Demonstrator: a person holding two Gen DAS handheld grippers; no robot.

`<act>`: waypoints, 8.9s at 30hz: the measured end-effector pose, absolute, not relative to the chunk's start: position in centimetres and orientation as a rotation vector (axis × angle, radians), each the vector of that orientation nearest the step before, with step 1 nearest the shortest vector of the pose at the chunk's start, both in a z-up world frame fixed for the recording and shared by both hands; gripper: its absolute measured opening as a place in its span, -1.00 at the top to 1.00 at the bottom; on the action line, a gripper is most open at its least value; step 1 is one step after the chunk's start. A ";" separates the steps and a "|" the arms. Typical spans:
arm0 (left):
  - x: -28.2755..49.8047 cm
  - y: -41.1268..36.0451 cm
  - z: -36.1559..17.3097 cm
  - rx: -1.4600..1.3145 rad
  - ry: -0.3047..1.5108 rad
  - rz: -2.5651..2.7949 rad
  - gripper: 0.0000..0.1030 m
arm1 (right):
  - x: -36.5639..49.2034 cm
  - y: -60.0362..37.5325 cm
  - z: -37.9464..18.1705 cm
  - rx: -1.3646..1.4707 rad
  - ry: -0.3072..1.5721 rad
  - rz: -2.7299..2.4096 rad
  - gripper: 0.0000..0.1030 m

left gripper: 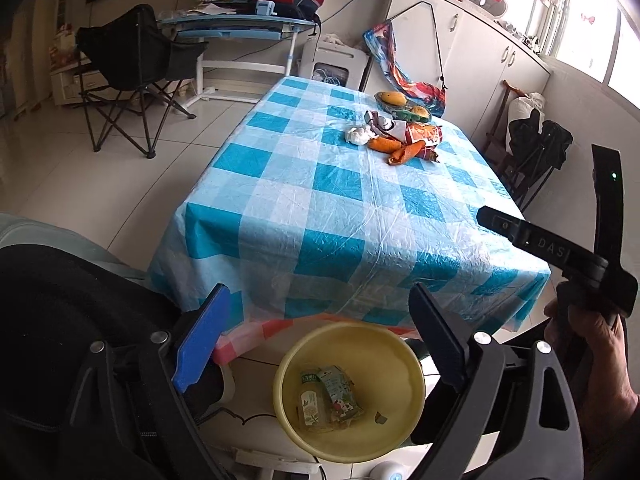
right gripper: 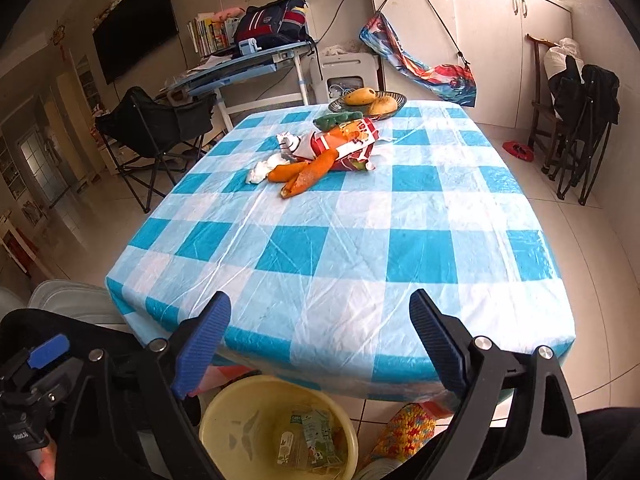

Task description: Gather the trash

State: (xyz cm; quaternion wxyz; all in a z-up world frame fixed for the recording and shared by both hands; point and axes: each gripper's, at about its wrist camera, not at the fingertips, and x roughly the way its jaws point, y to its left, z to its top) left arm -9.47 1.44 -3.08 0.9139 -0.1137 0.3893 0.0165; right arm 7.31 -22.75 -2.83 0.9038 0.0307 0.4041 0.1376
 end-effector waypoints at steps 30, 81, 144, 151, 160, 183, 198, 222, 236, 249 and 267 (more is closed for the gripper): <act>-7.1 1.5 -4.7 -0.240 0.845 0.087 -0.78 | 27.3 -22.6 -7.5 -0.091 0.993 0.159 -0.86; -8.9 0.4 -4.9 -0.158 0.853 0.098 -0.81 | 27.4 -22.5 -7.5 -0.086 0.994 0.161 -0.87; -8.6 0.2 -5.1 -0.142 0.862 0.092 -0.81 | 27.4 -22.5 -7.6 -0.087 0.994 0.161 -0.87; -8.6 0.1 -5.2 -0.134 0.863 0.089 -0.81 | 27.4 -22.5 -7.6 -0.087 0.994 0.161 -0.87; -8.6 0.1 -5.2 -0.133 0.863 0.089 -0.81 | 27.4 -22.5 -7.5 -0.087 0.994 0.161 -0.87; -8.6 0.1 -5.1 -0.133 0.863 0.089 -0.81 | 27.4 -22.5 -7.5 -0.087 0.994 0.161 -0.87; -8.5 0.1 -5.1 -0.132 0.863 0.090 -0.81 | 27.4 -22.5 -7.6 -0.087 0.994 0.161 -0.87; -9.2 1.4 -3.7 -0.212 0.794 0.103 -0.81 | 27.4 -22.5 -7.6 -0.087 0.993 0.161 -0.87; -9.2 1.5 -3.6 -0.205 0.782 0.113 -0.81 | 27.4 -22.5 -7.6 -0.087 0.993 0.161 -0.87; -9.1 1.9 -3.0 -0.226 0.759 0.121 -0.81 | 27.4 -22.5 -7.6 -0.087 0.993 0.160 -0.87; -6.2 0.3 -3.8 -0.152 0.808 0.115 -0.81 | 27.4 -22.5 -7.6 -0.088 0.993 0.161 -0.87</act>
